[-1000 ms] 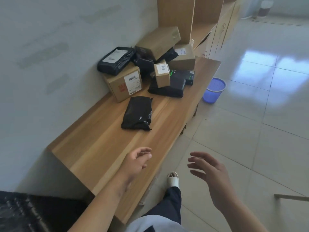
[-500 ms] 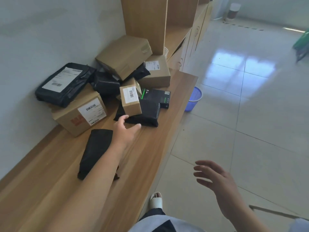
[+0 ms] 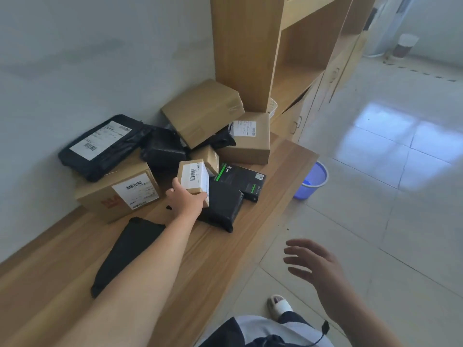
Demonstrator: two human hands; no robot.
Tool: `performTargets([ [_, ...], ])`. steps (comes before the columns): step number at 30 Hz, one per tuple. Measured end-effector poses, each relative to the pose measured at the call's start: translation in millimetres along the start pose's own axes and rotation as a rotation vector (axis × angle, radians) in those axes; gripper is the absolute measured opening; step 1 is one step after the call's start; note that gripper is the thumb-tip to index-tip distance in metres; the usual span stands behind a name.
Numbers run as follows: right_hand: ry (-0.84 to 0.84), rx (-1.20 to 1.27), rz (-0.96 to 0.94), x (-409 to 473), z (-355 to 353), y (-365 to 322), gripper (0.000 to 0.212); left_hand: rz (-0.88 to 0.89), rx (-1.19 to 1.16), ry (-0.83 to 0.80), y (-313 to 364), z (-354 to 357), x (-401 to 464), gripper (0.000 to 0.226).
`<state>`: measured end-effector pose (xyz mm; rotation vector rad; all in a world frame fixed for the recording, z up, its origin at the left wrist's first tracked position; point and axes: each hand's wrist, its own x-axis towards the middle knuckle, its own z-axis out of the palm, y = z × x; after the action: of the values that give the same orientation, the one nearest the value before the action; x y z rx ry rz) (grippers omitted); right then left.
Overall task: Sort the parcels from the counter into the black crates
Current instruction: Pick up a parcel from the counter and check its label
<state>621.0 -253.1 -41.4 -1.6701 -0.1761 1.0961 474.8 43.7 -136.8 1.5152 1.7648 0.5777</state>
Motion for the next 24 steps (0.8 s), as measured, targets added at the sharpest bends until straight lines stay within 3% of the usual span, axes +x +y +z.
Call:
performTargets([
  [4,-0.144,-0.068,-0.011,47,-14,-34,0.016,-0.060,-0.216,-0.020,1,-14,-24,0.093],
  [9,-0.340,-0.141,-0.006,92,-21,-61,0.015,-0.191,-0.890,-0.169,32,-28,-101,0.074],
  [11,-0.461,-0.163,0.005,101,-20,-66,0.035,-0.190,-1.050,-0.195,47,-19,-138,0.074],
  [13,-0.579,-0.176,0.040,108,-21,-72,0.062,-0.218,-1.087,-0.197,65,-1,-172,0.081],
  [15,-0.672,-0.185,0.075,112,-23,-76,0.074,-0.241,-1.093,-0.193,78,21,-201,0.094],
  [17,-0.730,-0.194,0.088,112,-26,-78,0.066,-0.241,-1.093,-0.170,88,40,-225,0.103],
  [20,-0.755,-0.169,0.074,113,-32,-77,0.040,-0.230,-1.012,-0.101,98,53,-252,0.095],
  [22,-0.789,-0.134,0.077,113,-36,-78,0.043,-0.219,-0.961,-0.072,101,50,-266,0.094],
  [24,-0.814,-0.116,0.059,115,-42,-85,0.050,-0.219,-0.950,-0.032,101,41,-278,0.115],
])
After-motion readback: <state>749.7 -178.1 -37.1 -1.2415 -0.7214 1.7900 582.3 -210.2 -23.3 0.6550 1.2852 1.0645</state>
